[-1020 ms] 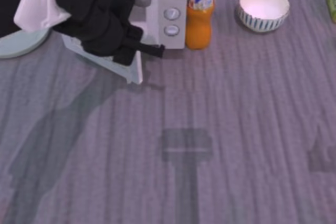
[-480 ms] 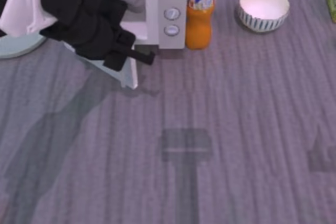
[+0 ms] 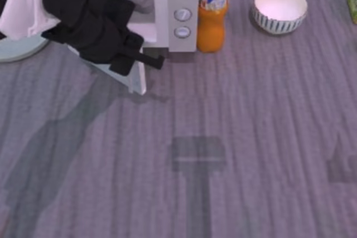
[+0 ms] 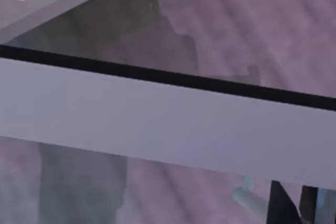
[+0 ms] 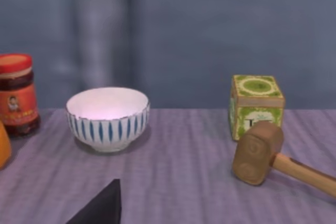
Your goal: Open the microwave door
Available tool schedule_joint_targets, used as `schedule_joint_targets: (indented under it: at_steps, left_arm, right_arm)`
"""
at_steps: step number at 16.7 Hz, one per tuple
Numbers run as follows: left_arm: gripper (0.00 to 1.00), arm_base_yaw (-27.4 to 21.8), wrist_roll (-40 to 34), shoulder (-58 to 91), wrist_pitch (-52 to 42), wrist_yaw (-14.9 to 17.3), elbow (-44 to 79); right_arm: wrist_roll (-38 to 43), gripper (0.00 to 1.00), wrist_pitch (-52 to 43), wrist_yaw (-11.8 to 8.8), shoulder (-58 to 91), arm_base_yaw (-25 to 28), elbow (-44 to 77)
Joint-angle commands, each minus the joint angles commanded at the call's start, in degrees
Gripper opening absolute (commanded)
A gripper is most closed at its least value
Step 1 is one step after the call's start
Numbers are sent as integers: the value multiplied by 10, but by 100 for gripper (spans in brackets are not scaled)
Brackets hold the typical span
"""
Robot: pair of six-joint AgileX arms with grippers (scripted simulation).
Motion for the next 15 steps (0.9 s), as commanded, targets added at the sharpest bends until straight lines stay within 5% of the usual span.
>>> schedule_joint_targets:
  at_steps: [15]
  left_arm:
    - [0, 1, 7, -3, 1, 8, -4]
  right_arm:
    - [0, 100, 0, 0, 0, 0, 0]
